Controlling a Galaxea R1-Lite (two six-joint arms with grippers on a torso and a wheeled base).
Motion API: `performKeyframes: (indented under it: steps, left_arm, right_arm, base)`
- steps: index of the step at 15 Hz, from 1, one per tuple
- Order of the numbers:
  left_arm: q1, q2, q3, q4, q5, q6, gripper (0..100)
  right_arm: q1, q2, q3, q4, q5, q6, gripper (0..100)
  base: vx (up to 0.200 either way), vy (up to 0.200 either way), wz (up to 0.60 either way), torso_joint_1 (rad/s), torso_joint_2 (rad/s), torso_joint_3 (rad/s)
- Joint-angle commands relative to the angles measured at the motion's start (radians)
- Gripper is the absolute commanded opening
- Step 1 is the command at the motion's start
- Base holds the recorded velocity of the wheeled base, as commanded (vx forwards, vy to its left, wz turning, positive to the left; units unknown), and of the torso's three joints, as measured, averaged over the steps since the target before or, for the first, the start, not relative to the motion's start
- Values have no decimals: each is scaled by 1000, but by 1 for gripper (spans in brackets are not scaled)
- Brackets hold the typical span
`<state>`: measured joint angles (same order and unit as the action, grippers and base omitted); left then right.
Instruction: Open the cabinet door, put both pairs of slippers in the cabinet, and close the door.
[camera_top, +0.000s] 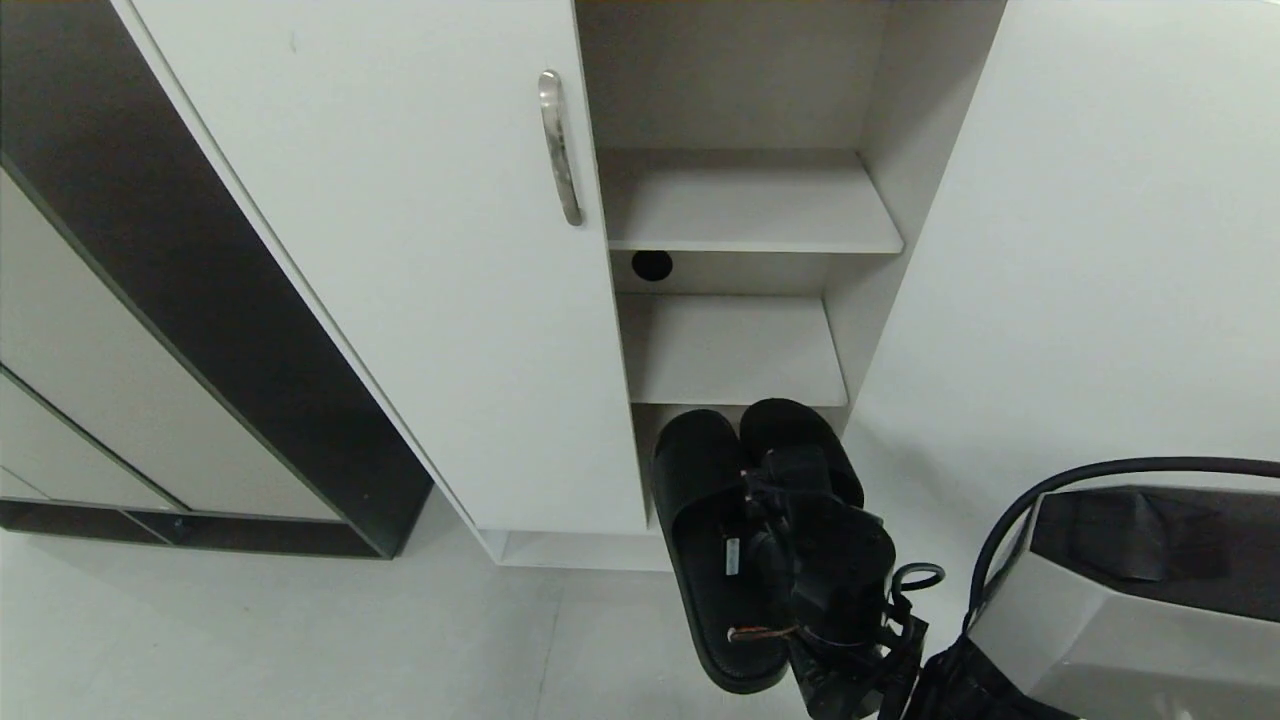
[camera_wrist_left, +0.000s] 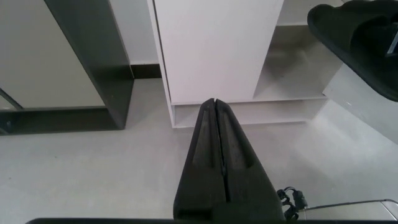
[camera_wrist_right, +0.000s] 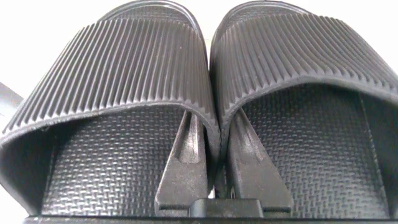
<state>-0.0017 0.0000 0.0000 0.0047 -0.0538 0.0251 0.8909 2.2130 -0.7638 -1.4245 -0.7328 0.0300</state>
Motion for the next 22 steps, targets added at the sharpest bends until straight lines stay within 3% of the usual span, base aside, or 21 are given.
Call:
performKeyframes:
  steps: [1, 14, 20, 22]
  left_arm:
    - [0, 2, 0, 0, 0, -1, 0]
    - [0, 2, 0, 0, 0, -1, 0]
    - [0, 2, 0, 0, 0, -1, 0]
    - [0, 2, 0, 0, 0, -1, 0]
  right_arm:
    - [-24, 5, 35, -22, -4, -27, 0]
    - [-148, 2, 20, -24, 3, -33, 0]
    - [-151, 1, 18, -25, 3, -33, 0]
    - [-104, -16, 14, -19, 4, -33, 0]
  base:
    - [0, 0, 0, 0, 0, 0]
    - [0, 0, 0, 0, 0, 0]
    - [0, 0, 0, 0, 0, 0]
    - [0, 0, 0, 0, 0, 0]
